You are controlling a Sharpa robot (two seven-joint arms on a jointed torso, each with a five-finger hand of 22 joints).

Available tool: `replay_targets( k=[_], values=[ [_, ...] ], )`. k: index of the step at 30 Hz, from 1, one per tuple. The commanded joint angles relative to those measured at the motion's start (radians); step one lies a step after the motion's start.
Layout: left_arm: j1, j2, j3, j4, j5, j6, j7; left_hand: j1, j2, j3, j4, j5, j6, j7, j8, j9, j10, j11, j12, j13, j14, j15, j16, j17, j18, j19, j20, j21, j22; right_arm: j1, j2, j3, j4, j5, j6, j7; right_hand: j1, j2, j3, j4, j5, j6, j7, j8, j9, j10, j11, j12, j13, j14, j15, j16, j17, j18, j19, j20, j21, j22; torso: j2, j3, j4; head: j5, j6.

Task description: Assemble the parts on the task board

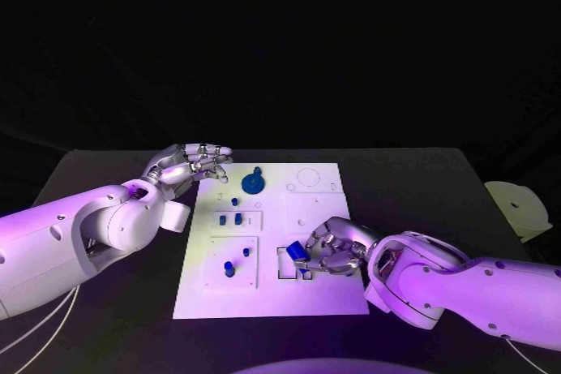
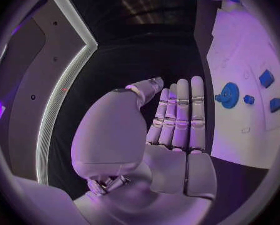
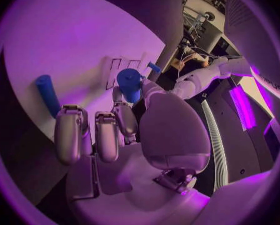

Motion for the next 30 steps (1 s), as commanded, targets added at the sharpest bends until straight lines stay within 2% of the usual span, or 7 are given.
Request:
replay_targets(
  k=[1,5,17,20,23,26,30],
  values=[
    [0.0,0.003,0.0,0.002,0.002,0.019,0.004,-0.003,0.004,-0.003,0.003,0.007,0.0,0.009,-0.003,-0.001,0.003,0.007,-0.006,-0.001,0.0,0.008,-0.004,-0.001,0.012,-0.005,0.003,-0.005,-0.001,-0.001,0.016,0.0,-0.008,0.012,0.069,0.01,-0.028,0.006,-0.011,-0.002,-0.007,0.041,-0.035,-0.002,0.017,0.01,0.0,-0.005,0.001,0.076,-0.004,0.004,0.113,-0.009,0.017,-0.004,0.002,0.184,0.002,0.0003,0.0007,0.001,0.0],
    [0.0,0.003,0.0,0.002,0.002,0.019,0.003,-0.004,0.005,-0.003,0.004,0.007,0.0,0.009,-0.004,-0.001,0.002,0.007,-0.007,-0.002,0.0,0.008,-0.004,-0.002,0.012,-0.005,0.003,-0.006,-0.002,-0.002,0.032,0.0,-0.017,0.005,0.076,0.001,-0.074,0.01,-0.029,-0.002,0.026,0.056,-0.04,0.006,0.026,0.021,-0.004,0.013,0.024,0.075,-0.007,0.004,0.112,-0.008,0.016,-0.006,-0.001,0.185,0.001,0.0001,0.0011,0.002,-0.002],
    [0.0,0.0,0.0,0.004,0.002,0.021,0.002,-0.004,0.005,-0.003,0.004,0.007,0.0,0.009,-0.004,-0.001,0.002,0.007,-0.007,-0.002,0.0,0.008,-0.004,-0.002,0.012,-0.005,0.003,-0.006,-0.002,-0.003,0.058,0.0,-0.046,-0.036,0.068,-0.027,-0.112,0.016,-0.05,-0.002,0.024,0.067,-0.046,0.015,0.036,0.035,-0.009,0.039,0.054,0.076,-0.01,0.006,0.117,-0.009,0.019,-0.009,0.004,0.188,0.002,0.0012,0.0009,0.005,-0.004],
    [0.0,-0.001,0.0,0.004,0.002,0.02,0.002,-0.004,0.005,-0.003,0.004,0.007,0.0,0.009,-0.004,-0.001,0.002,0.007,-0.007,-0.002,0.0,0.008,-0.004,-0.002,0.012,-0.005,0.003,-0.006,-0.002,-0.003,0.062,0.0,-0.049,-0.043,0.066,-0.03,-0.126,0.017,-0.062,-0.002,0.008,0.068,-0.048,0.019,0.042,0.036,-0.011,0.041,0.058,0.076,-0.012,0.006,0.117,-0.009,0.019,-0.01,0.003,0.189,0.002,0.0012,0.0007,0.005,-0.005],
    [0.0,-0.001,0.0,0.005,0.002,0.02,0.001,-0.004,0.005,-0.003,0.004,0.007,0.0,0.009,-0.004,-0.001,0.002,0.007,-0.007,-0.002,0.0,0.008,-0.004,-0.002,0.012,-0.005,0.003,-0.006,-0.002,-0.003,0.065,0.0,-0.05,-0.051,0.063,-0.033,-0.166,0.026,-0.1,-0.002,-0.086,0.067,-0.05,0.027,0.053,0.037,-0.012,0.04,0.063,0.076,-0.014,0.005,0.115,-0.009,0.019,-0.012,0.001,0.189,0.002,0.0007,-0.0003,0.005,-0.005],
    [0.0,-0.002,0.0,0.005,0.002,0.02,0.001,-0.004,0.005,-0.003,0.004,0.007,0.0,0.009,-0.004,-0.001,0.002,0.007,-0.007,-0.002,0.0,0.008,-0.004,-0.002,0.012,-0.005,0.003,-0.006,-0.002,-0.004,0.066,0.0,-0.05,-0.056,0.061,-0.036,-0.19,0.034,-0.13,0.0,-0.147,0.065,-0.05,0.032,0.059,0.036,-0.012,0.038,0.065,0.075,-0.014,0.004,0.113,-0.008,0.018,-0.013,-0.003,0.189,0.001,0.0008,-0.0009,0.005,-0.005],
    [0.0,-0.002,0.0,0.006,0.002,0.019,0.001,-0.005,0.005,-0.003,0.004,0.007,0.0,0.009,-0.004,-0.002,0.002,0.007,-0.007,-0.002,0.0,0.008,-0.004,-0.002,0.012,-0.005,0.004,-0.007,-0.002,-0.004,0.068,0.0,-0.049,-0.062,0.054,-0.034,-0.207,0.033,-0.16,-0.001,-0.157,0.061,-0.049,0.034,0.064,0.033,-0.011,0.032,0.062,0.074,-0.013,0.002,0.108,-0.007,0.015,-0.012,-0.01,0.187,0.001,0.0008,-0.0004,0.005,-0.004]
  ],
)
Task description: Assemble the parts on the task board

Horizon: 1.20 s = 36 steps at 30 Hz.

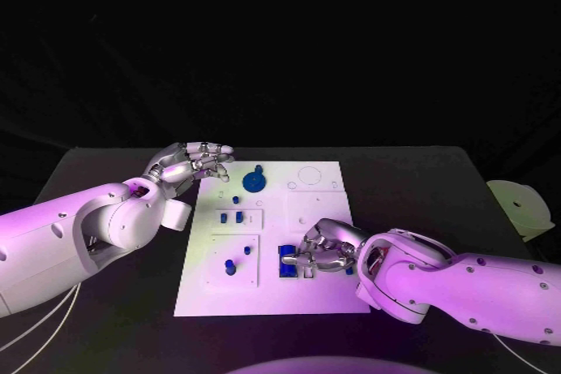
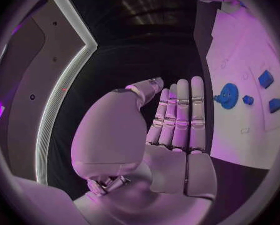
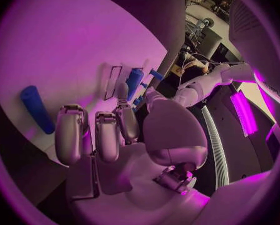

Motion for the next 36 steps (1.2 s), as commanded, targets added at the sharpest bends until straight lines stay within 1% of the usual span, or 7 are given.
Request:
replay_targets(
  k=[1,8,13,18,26,32,36],
  values=[
    [0.0,0.001,0.001,0.003,0.002,0.016,0.004,-0.005,0.005,-0.003,0.004,0.007,0.0,0.009,-0.004,-0.002,0.002,0.007,-0.003,-0.001,-0.001,0.008,-0.004,-0.001,0.012,-0.005,0.004,-0.004,-0.001,-0.001,0.002,0.0,0.002,-0.028,0.004,-0.007,-0.015,0.0,-0.022,0.0,-0.006,-0.006,0.0,0.002,0.003,0.0,0.004,-0.005,0.0,0.074,-0.006,0.002,0.108,-0.007,0.015,-0.005,-0.005,0.187,-0.001,-0.0002,0.0,0.0,0.0],
    [0.0,0.0,0.001,0.004,0.002,0.015,0.004,-0.005,0.005,-0.003,0.004,0.007,0.0,0.009,-0.004,-0.002,0.002,0.007,-0.003,-0.001,-0.001,0.008,-0.004,-0.001,0.012,-0.005,0.004,-0.004,-0.001,-0.002,-0.005,0.0,0.014,-0.031,-0.008,0.009,-0.022,0.011,-0.045,-0.001,-0.003,-0.009,0.0,0.004,0.008,0.001,0.004,-0.005,0.003,0.074,-0.006,0.002,0.108,-0.007,0.015,-0.004,-0.005,0.188,-0.001,-0.0001,0.0012,0.0,0.0],
    [0.0,-0.002,0.001,0.004,0.002,0.015,0.004,-0.005,0.005,-0.003,0.004,0.007,0.0,0.009,-0.004,-0.002,0.002,0.007,-0.003,-0.001,-0.001,0.008,-0.004,-0.001,0.012,-0.005,0.004,-0.004,-0.001,-0.002,-0.03,0.0,0.035,-0.032,-0.027,0.033,0.086,0.029,-0.05,-0.008,0.063,-0.016,-0.001,0.006,0.014,0.003,0.002,-0.006,0.01,0.075,-0.007,0.003,0.113,-0.007,0.017,-0.006,-0.004,0.191,-0.001,0.0002,0.0006,0.001,0.0],
    [0.0,-0.003,0.0,0.004,0.002,0.013,0.004,-0.005,0.005,-0.003,0.004,0.007,0.0,0.009,-0.004,-0.002,0.002,0.007,-0.003,-0.001,-0.001,0.008,-0.004,-0.001,0.012,-0.005,0.004,-0.004,-0.001,0.003,-0.072,0.001,0.057,-0.034,-0.052,0.047,0.139,0.029,-0.051,-0.011,0.066,-0.021,0.0,0.002,0.014,0.001,0.003,-0.012,0.007,0.075,-0.007,0.003,0.113,-0.007,0.016,-0.006,-0.007,0.191,-0.002,0.0001,-0.0015,-0.001,-0.002],
    [0.0,-0.005,0.0,0.007,0.002,0.009,0.007,-0.005,0.005,-0.003,0.004,0.007,0.0,0.009,-0.004,-0.002,0.002,0.007,-0.003,-0.001,-0.001,0.008,-0.004,-0.001,0.012,-0.005,0.004,-0.004,-0.001,0.035,-0.182,0.002,0.077,-0.055,-0.068,0.055,0.229,0.009,-0.071,-0.01,0.089,-0.078,0.027,-0.047,-0.006,-0.02,0.025,-0.047,-0.014,0.071,0.011,-0.005,0.095,-0.001,0.002,0.007,-0.042,0.182,-0.002,-0.0027,-0.0014,-0.02,0.0],
    [0.0,-0.006,0.0,0.008,0.002,0.008,0.008,-0.005,0.005,-0.003,0.004,0.007,0.0,0.009,-0.004,-0.002,0.002,0.007,-0.004,-0.001,-0.001,0.008,-0.004,-0.002,0.012,-0.005,0.004,-0.005,-0.002,0.036,-0.239,0.0,0.079,-0.11,-0.047,0.038,0.248,0.008,-0.075,-0.011,0.101,-0.076,0.028,-0.054,-0.01,-0.023,0.027,-0.053,-0.017,0.071,0.013,-0.006,0.094,-0.001,0.003,0.01,-0.042,0.183,-0.002,0.0024,-0.0089,-0.035,0.0],
    [0.0,-0.005,0.0,0.008,0.002,0.009,0.009,-0.005,0.005,-0.003,0.004,0.007,0.0,0.009,-0.004,-0.002,0.002,0.007,-0.004,-0.001,-0.001,0.008,-0.004,-0.002,0.012,-0.005,0.004,-0.005,-0.002,0.029,-0.261,-0.001,0.079,-0.153,-0.033,0.022,0.263,0.009,-0.079,-0.009,0.125,-0.066,0.027,-0.057,-0.012,-0.023,0.026,-0.053,-0.016,0.071,0.013,-0.005,0.095,-0.002,0.005,0.012,-0.038,0.185,-0.004,0.0021,-0.0118,-0.044,-0.002]
  ],
)
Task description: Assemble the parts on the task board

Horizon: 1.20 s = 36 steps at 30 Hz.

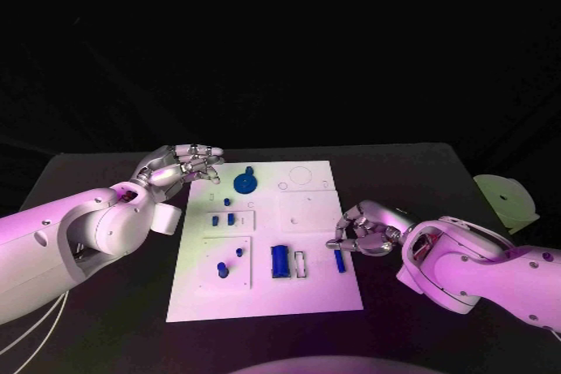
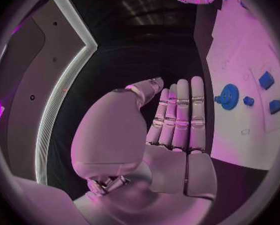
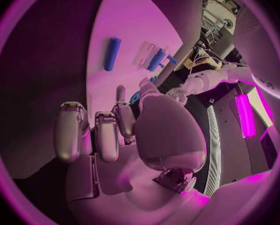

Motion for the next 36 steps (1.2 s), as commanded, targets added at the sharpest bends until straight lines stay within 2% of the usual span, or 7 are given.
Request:
replay_targets(
  k=[1,4,11,18,25,31,36],
  values=[
    [0.0,0.002,0.001,0.002,0.002,0.01,0.009,-0.005,0.005,-0.003,0.004,0.003,0.0,0.009,-0.004,-0.001,0.002,0.007,-0.004,-0.001,-0.001,0.008,-0.004,-0.001,0.012,-0.005,0.004,-0.005,-0.002,-0.007,-0.009,-0.001,0.002,-0.083,0.023,-0.016,0.019,0.001,-0.007,0.002,0.028,0.01,0.0,-0.008,-0.003,-0.003,0.006,-0.003,-0.001,0.071,0.005,-0.005,0.095,-0.002,0.005,0.004,0.002,0.185,-0.002,0.0009,-0.0048,-0.011,-0.002],
    [-0.001,0.002,0.001,0.002,0.002,0.01,0.009,-0.005,0.005,-0.003,0.004,0.003,0.0,0.009,-0.004,-0.001,0.002,0.007,-0.004,-0.001,-0.001,0.008,-0.004,-0.001,0.012,-0.005,0.004,-0.005,-0.002,-0.016,-0.016,-0.002,-0.002,-0.1,0.036,-0.029,0.031,0.002,-0.008,0.003,0.055,0.021,-0.004,-0.009,-0.004,-0.001,0.003,-0.001,0.002,0.072,0.004,-0.004,0.098,-0.003,0.008,0.003,0.006,0.187,-0.004,0.0004,-0.0065,-0.016,-0.001],
    [-0.001,0.002,0.0,0.001,0.002,0.011,0.009,-0.005,0.005,-0.003,0.004,0.003,0.0,0.009,-0.004,-0.001,0.002,0.007,-0.004,-0.001,-0.001,0.008,-0.004,-0.001,0.012,-0.005,0.004,-0.005,-0.002,-0.04,-0.014,-0.004,-0.007,-0.135,0.062,-0.052,0.032,0.002,-0.01,0.004,0.06,0.026,-0.005,-0.008,-0.004,-0.002,0.002,-0.005,-0.001,0.072,0.003,-0.004,0.098,-0.003,0.008,0.003,0.007,0.187,-0.003,0.0002,-0.0042,-0.018,-0.004],
    [-0.002,0.001,0.0,0.001,0.002,0.011,0.009,-0.005,0.005,-0.003,0.004,0.003,0.0,0.009,-0.004,-0.001,0.002,0.007,-0.004,-0.001,-0.001,0.008,-0.004,-0.001,0.012,-0.005,0.004,-0.005,-0.002,-0.056,-0.001,-0.004,-0.015,-0.162,0.077,-0.07,0.021,-0.001,-0.022,0.007,0.06,0.037,-0.007,-0.006,-0.004,-0.004,0.0,-0.011,-0.005,0.071,0.001,-0.006,0.094,-0.002,0.007,0.002,0.003,0.187,-0.003,-0.0008,-0.0054,-0.018,-0.006],
    [-0.002,0.0,0.0,0.002,0.002,0.013,0.008,-0.005,0.005,-0.003,0.004,0.003,0.0,0.009,-0.004,-0.001,0.002,0.007,-0.004,-0.001,-0.001,0.008,-0.004,-0.001,0.012,-0.005,0.004,-0.005,-0.002,-0.072,0.026,-0.004,-0.028,-0.183,0.079,-0.08,0.016,-0.002,-0.026,0.007,0.056,0.038,-0.007,-0.007,-0.004,-0.005,0.0,-0.014,-0.007,0.07,0.001,-0.007,0.09,-0.001,0.005,0.001,-0.003,0.185,-0.003,0.0004,-0.0053,-0.016,-0.008],
    [-0.002,-0.001,0.0,0.002,0.002,0.013,0.008,-0.005,0.005,-0.003,0.004,0.003,0.0,0.009,-0.004,-0.001,0.002,0.007,-0.004,-0.001,-0.001,0.008,-0.004,-0.001,0.012,-0.005,0.004,-0.005,-0.002,-0.079,0.045,-0.004,-0.037,-0.205,0.073,-0.091,0.027,0.001,-0.026,0.003,0.05,0.038,-0.009,-0.009,-0.004,-0.006,-0.001,-0.015,-0.007,0.07,0.0,-0.008,0.09,-0.001,0.004,0.001,-0.005,0.185,-0.003,0.0001,-0.0043,-0.013,-0.009],
    [-0.002,-0.002,0.0,0.007,0.002,0.013,0.007,-0.005,0.005,-0.003,0.004,0.003,0.0,0.009,-0.004,-0.001,0.002,0.007,-0.004,-0.001,-0.001,0.008,-0.004,-0.001,0.012,-0.005,0.004,-0.005,-0.002,-0.082,0.058,-0.004,-0.047,-0.235,0.076,-0.11,0.062,0.007,-0.025,0.0,0.009,0.041,-0.01,-0.012,-0.005,-0.005,-0.003,-0.017,-0.006,0.07,-0.002,-0.009,0.09,-0.001,0.005,-0.001,-0.005,0.186,-0.003,-0.0008,-0.0049,-0.014,-0.011]
  ],
)
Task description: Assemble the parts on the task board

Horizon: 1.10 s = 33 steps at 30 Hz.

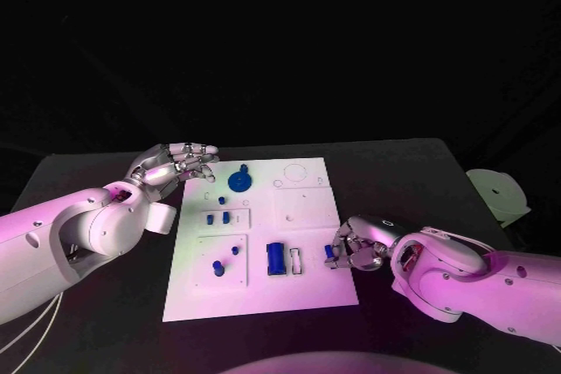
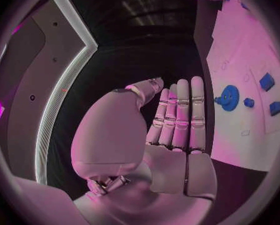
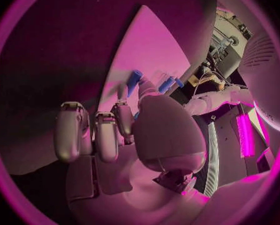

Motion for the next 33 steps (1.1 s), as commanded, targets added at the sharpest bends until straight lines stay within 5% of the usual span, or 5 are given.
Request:
replay_targets(
  k=[1,7,16,26,33],
  values=[
    [0.0,0.001,0.0,0.006,0.002,0.013,0.006,-0.005,0.005,-0.003,0.004,0.004,0.0,0.009,-0.004,-0.001,0.002,0.007,-0.004,-0.001,-0.001,0.008,-0.004,-0.001,0.012,-0.005,0.004,-0.005,-0.001,-0.007,0.009,-0.004,-0.01,-0.057,0.026,-0.039,0.029,0.007,-0.004,-0.004,-0.018,0.004,0.001,-0.007,-0.004,-0.004,-0.005,-0.007,-0.004,0.07,-0.002,-0.005,0.09,-0.001,0.005,-0.001,-0.006,0.186,0.0,-0.0007,0.0003,0.0,-0.001],
    [0.0,0.0,0.0,0.008,0.003,0.012,0.007,-0.005,0.005,-0.003,0.004,0.004,0.0,0.009,-0.004,-0.001,0.002,0.007,-0.004,-0.001,-0.001,0.008,-0.004,-0.001,0.012,-0.005,0.004,-0.005,-0.001,-0.015,0.029,-0.004,-0.015,-0.14,0.04,-0.064,0.143,0.018,0.03,-0.036,-0.139,0.008,-0.003,-0.015,-0.008,-0.008,-0.009,-0.015,-0.006,0.069,-0.006,-0.007,0.086,-0.001,0.005,-0.005,-0.008,0.187,0.0,-0.0008,0.0007,0.001,-0.002],
    [0.0,-0.001,0.0,0.007,0.003,0.012,0.007,-0.005,0.005,-0.003,0.004,0.004,0.0,0.009,-0.004,-0.001,0.002,0.007,-0.004,-0.001,-0.001,0.008,-0.004,-0.001,0.012,-0.005,0.004,-0.005,-0.001,-0.025,0.045,-0.004,-0.015,-0.196,0.046,-0.089,0.248,0.022,0.153,-0.071,-0.135,0.021,-0.005,-0.038,-0.03,-0.016,-0.012,-0.025,-0.008,0.069,-0.008,-0.009,0.086,-0.001,0.005,-0.009,-0.013,0.188,-0.001,-0.0016,0.0006,0.004,-0.002],
    [0.0,-0.002,0.0,0.007,0.003,0.011,0.007,-0.006,0.006,-0.002,0.003,0.004,0.0,0.009,-0.004,-0.001,0.003,0.007,-0.004,-0.001,-0.001,0.008,-0.004,-0.002,0.013,-0.004,0.004,-0.007,-0.002,-0.026,0.047,-0.004,-0.006,-0.175,0.013,-0.088,0.13,-0.111,0.477,-0.066,0.021,0.024,-0.008,-0.028,-0.006,-0.007,-0.014,-0.029,-0.004,0.07,-0.009,-0.01,0.089,-0.001,0.009,-0.009,-0.016,0.193,0.0,0.0,0.0004,0.008,0.0],
    [0.0,-0.002,0.0,0.006,0.003,0.012,0.005,-0.006,0.006,-0.002,0.003,0.004,0.0,0.009,-0.004,-0.001,0.003,0.007,-0.004,-0.001,-0.001,0.008,-0.004,-0.002,0.013,-0.004,0.004,-0.007,-0.002,-0.021,0.045,-0.003,0.009,-0.106,-0.047,-0.034,0.039,-0.136,0.608,-0.101,0.057,0.002,-0.006,0.002,0.04,-0.001,-0.013,-0.03,-0.001,0.071,-0.009,-0.008,0.093,-0.002,0.011,-0.009,-0.015,0.194,0.0,-0.001,0.0003,0.011,-0.001]
  ],
)
